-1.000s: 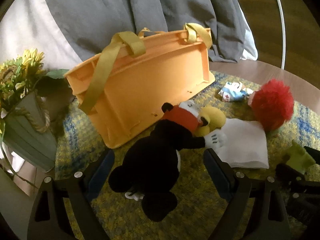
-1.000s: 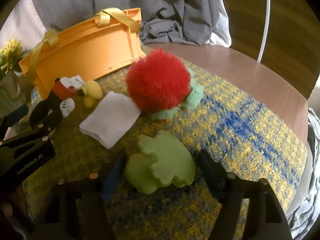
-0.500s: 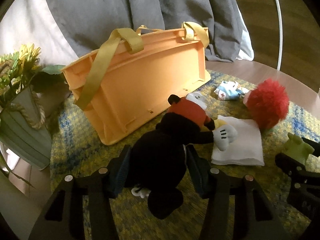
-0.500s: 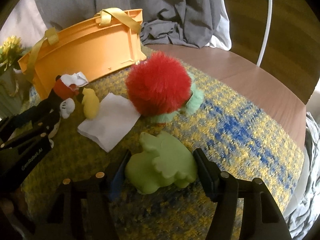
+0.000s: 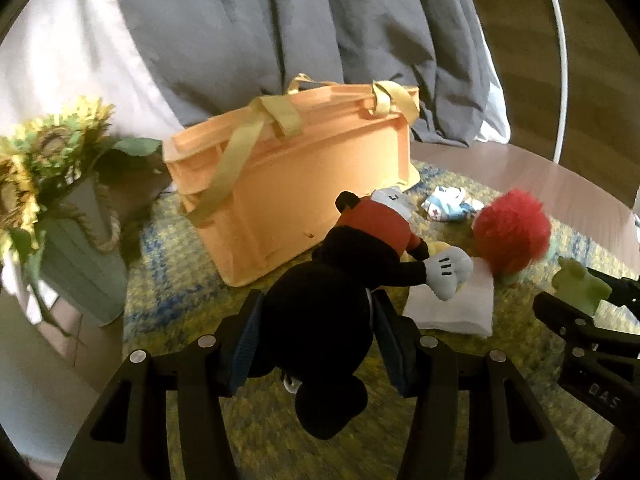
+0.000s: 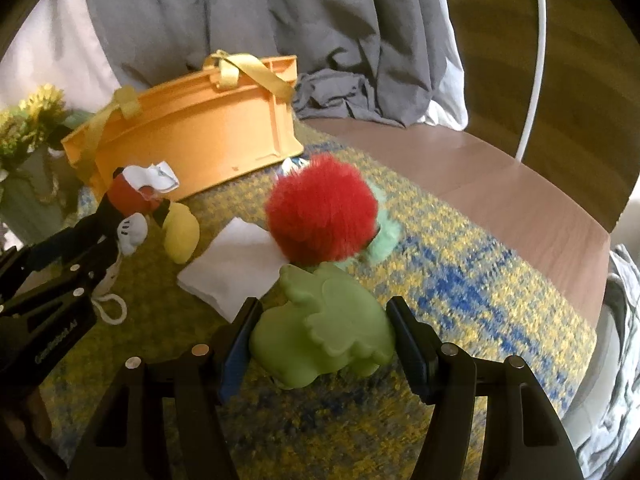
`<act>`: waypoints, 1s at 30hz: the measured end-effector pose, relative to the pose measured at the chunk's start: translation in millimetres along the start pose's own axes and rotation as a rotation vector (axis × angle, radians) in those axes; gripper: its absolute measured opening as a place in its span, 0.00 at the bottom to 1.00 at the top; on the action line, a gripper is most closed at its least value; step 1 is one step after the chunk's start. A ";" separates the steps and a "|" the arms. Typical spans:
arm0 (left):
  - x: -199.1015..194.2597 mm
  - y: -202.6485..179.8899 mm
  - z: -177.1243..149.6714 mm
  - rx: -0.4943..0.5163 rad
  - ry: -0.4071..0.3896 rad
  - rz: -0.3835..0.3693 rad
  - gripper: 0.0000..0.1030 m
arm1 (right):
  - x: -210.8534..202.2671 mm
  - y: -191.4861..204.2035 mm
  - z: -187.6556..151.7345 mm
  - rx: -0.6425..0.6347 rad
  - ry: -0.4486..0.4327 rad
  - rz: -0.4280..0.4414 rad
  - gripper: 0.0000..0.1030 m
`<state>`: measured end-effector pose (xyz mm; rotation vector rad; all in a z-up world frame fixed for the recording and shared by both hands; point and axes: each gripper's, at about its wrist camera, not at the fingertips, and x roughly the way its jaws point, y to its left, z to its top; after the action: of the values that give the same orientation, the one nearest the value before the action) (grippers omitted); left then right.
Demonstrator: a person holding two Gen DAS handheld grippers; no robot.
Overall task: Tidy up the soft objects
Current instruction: 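Lift the Mickey plush with the left tool while the right tool carries the frog plush to the crate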
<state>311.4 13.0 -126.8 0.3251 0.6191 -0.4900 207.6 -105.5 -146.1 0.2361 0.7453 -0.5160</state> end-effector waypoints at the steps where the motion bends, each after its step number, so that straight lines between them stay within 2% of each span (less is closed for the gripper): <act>1: -3.6 -0.4 0.6 -0.020 0.001 0.013 0.51 | -1.2 -1.3 1.8 -0.006 -0.003 0.015 0.63; 6: -24.0 -2.3 3.2 -0.130 0.006 0.062 0.51 | -7.8 -10.5 17.1 -0.058 -0.020 0.093 0.63; 14: -61.4 -12.0 7.1 -0.252 0.002 0.117 0.51 | -30.1 -22.3 43.1 -0.113 -0.086 0.187 0.63; 30: -110.4 -39.8 35.2 -0.329 -0.105 0.242 0.51 | -57.7 -46.2 85.6 -0.191 -0.205 0.340 0.63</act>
<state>229.0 1.9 -36.8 0.0598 0.5395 -0.1666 197.6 -156.5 -45.6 0.1253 0.5356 -0.1412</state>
